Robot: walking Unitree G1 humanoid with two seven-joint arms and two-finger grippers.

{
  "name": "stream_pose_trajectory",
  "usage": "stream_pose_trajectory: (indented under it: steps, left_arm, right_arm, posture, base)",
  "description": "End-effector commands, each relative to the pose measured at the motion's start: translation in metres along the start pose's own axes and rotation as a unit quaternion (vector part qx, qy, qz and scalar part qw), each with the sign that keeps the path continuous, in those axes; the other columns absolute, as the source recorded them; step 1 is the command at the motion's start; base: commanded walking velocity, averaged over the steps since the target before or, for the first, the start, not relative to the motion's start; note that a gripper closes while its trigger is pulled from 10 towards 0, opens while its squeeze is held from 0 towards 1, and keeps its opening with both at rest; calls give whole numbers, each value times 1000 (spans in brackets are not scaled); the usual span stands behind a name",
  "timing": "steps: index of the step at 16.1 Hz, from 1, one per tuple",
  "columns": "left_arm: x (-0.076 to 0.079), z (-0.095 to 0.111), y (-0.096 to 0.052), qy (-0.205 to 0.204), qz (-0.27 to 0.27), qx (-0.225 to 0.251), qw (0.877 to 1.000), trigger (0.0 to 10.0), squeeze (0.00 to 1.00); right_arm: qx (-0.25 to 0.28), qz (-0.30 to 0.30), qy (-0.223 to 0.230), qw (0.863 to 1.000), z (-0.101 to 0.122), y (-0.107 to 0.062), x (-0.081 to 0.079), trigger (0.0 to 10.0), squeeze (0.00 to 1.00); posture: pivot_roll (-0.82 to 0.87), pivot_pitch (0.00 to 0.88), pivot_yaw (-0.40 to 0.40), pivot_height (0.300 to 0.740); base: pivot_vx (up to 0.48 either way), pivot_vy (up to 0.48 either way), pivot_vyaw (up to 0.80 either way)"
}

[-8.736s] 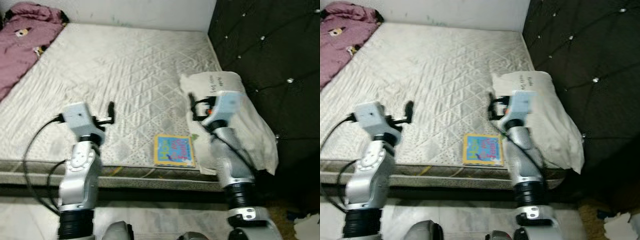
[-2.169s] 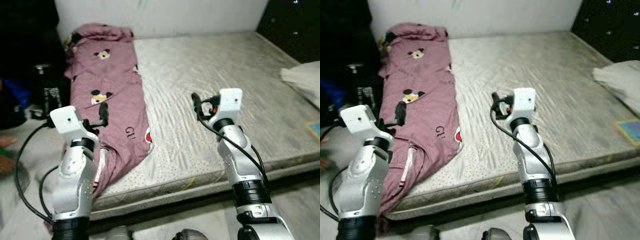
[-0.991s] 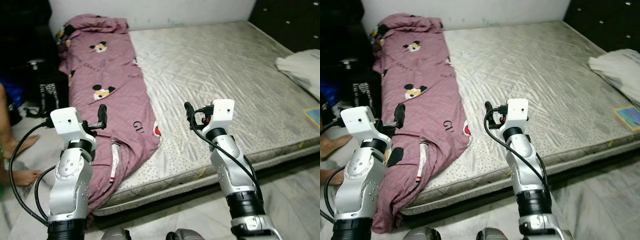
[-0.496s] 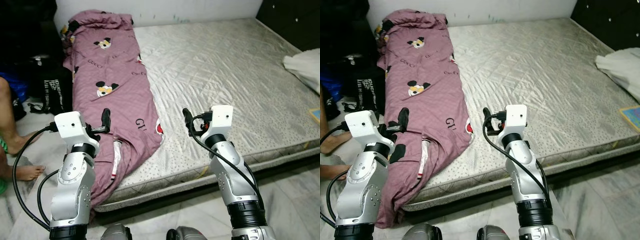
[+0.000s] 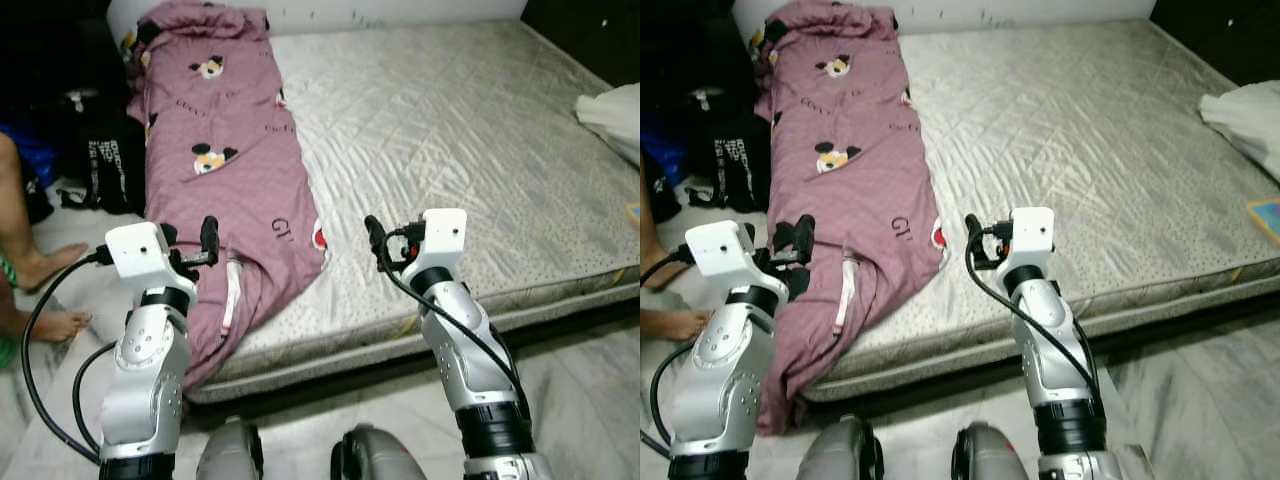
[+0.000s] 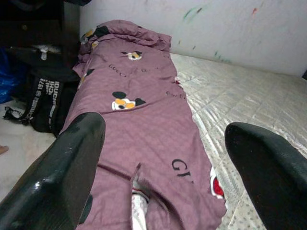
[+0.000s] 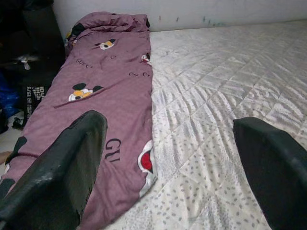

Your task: Clean up the room

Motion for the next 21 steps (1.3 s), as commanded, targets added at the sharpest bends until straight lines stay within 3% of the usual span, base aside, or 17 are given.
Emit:
stream_pose_trajectory:
  steps: [1, 5, 8, 17, 21]
  left_arm:
    - [-2, 0, 0, 7, 4, -3, 1000, 10000, 0]
    - [-3, 2, 1, 11, 10, -2, 1000, 10000, 0]
    - [-3, 4, 2, 7, 13, 0, 1000, 10000, 0]
    - [2, 5, 1, -2, 6, 2, 1000, 10000, 0]
    - [3, 4, 1, -4, 5, 1, 1000, 10000, 0]
  right_arm:
    - [1, 3, -1, 1000, 2, 0, -1, 10000, 0]
    - [-2, 9, -8, 1000, 2, 2, -2, 10000, 0]
    - [-1, 16, -6, 1000, 2, 3, -6, 10000, 0]
    - [-9, 25, -14, 1000, 1, 5, -6, 10000, 0]
    - [-8, 37, -12, 999, 1, 5, -9, 10000, 0]
  posture:
    - [-56, 103, -25, 663]
    - [-54, 108, -29, 663]
    - [-52, 113, -29, 633]
    - [-62, 116, -44, 633]
    - [-65, 115, -46, 613]
  base:
    - [0, 0, 0]
    - [0, 0, 0]
    - [0, 0, 0]
    - [0, 0, 0]
    - [327, 0, 0]
Point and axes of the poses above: a point about 5 cm out from each wrist's last joint towards the gripper, its own y axis pointing out of the wrist towards the gripper, its own z axis along the axis of the wrist's last joint, x = y × z, the point moved 2 cm from there along y, pointing out of the wrist towards the gripper, and after that the axes turned 12 degrees about y, right-handed, at the moved point
